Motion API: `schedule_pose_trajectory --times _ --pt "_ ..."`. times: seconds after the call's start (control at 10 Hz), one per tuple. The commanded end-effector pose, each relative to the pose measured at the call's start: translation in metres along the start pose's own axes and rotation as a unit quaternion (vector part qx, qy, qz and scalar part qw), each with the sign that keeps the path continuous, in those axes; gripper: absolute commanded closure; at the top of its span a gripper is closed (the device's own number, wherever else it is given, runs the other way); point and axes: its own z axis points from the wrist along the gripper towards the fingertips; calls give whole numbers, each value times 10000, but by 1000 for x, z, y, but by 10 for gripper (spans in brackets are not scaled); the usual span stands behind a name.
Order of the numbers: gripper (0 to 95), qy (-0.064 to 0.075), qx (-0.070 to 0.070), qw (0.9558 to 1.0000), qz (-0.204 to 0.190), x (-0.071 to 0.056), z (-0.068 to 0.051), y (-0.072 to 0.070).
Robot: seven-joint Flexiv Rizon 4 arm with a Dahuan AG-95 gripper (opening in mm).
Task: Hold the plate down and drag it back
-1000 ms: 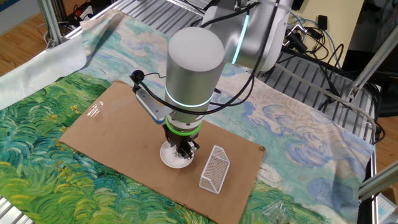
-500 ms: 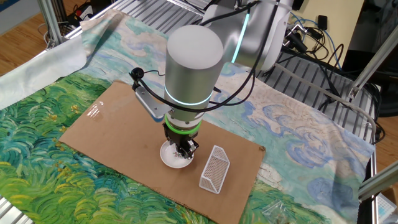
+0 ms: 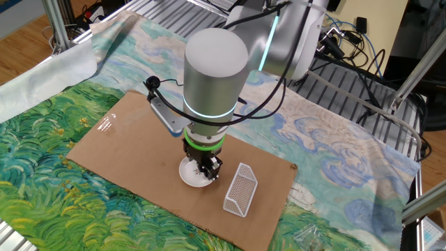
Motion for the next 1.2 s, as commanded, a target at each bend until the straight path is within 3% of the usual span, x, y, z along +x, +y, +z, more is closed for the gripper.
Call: schedule_pose_trajectory --times 0.1,0.5,0.6,1.2 --pt "380 -38 56 10000 0 0 0 0" --pt "380 -85 106 9999 -11 -2 2 -3" --pt "190 -104 126 9999 -11 -4 3 -3" --pt "190 -207 264 9994 -19 -7 4 -7"
